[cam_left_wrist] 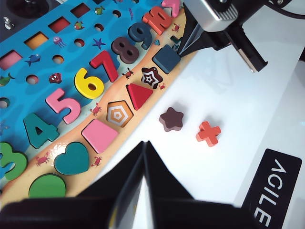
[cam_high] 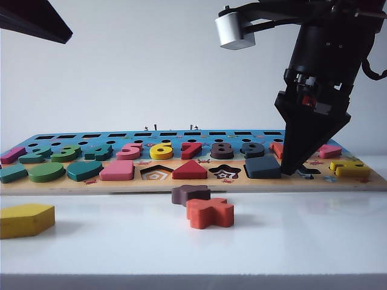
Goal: Insert the cube into the slot.
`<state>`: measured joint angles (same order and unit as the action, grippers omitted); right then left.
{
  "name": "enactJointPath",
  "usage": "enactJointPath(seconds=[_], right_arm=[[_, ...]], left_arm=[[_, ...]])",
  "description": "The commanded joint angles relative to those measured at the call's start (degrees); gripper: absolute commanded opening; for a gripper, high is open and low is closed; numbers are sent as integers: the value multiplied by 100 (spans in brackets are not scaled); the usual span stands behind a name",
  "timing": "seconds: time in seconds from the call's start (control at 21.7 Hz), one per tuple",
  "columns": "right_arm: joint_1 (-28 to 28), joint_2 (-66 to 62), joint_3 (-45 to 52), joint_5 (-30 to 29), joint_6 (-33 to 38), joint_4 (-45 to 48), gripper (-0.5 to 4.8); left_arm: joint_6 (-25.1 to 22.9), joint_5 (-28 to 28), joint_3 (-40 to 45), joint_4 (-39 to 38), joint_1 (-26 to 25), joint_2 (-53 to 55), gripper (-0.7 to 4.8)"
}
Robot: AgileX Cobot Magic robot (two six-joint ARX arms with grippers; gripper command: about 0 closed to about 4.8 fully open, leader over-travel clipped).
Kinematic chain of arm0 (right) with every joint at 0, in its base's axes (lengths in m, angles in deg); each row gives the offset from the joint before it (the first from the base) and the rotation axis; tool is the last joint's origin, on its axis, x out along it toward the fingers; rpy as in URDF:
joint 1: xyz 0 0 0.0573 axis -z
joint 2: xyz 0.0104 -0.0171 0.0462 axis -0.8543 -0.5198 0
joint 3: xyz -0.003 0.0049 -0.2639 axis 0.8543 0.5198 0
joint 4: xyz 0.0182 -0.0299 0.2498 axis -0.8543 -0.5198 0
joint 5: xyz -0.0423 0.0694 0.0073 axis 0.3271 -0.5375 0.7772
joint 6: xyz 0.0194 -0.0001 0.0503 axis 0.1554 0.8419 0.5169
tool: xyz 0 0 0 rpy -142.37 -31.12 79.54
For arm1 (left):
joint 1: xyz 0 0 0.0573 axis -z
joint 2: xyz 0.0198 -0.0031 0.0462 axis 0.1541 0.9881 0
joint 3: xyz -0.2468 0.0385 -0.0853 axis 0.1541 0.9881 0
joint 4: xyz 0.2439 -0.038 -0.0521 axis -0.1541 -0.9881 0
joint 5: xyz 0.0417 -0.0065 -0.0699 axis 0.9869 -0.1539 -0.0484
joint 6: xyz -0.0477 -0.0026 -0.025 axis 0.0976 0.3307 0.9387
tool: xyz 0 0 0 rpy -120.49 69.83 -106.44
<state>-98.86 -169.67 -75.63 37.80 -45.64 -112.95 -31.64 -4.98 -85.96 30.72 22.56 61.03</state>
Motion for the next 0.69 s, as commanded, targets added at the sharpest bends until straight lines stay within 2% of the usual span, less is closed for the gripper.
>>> enactJointPath(seconds=[0.05, 0.28, 0.51, 0.6, 0.69], right_arm=[[-7, 20, -20, 2, 20, 138, -8], [-7, 17, -20, 7, 20, 153, -8], [-7, 216, -28, 584, 20, 120, -8], [-7, 426, -28, 581, 50, 94, -7], [-7, 697, -28, 579, 431, 157, -4]], left_arm=[[-22, -39, -24, 92, 0, 0, 17], [-24, -269, -24, 94, 0, 0, 17], [-24, -350, -24, 92, 0, 0, 17], [-24, -350, -24, 94, 0, 0, 17], [-22, -350, -24, 94, 0, 0, 17]])
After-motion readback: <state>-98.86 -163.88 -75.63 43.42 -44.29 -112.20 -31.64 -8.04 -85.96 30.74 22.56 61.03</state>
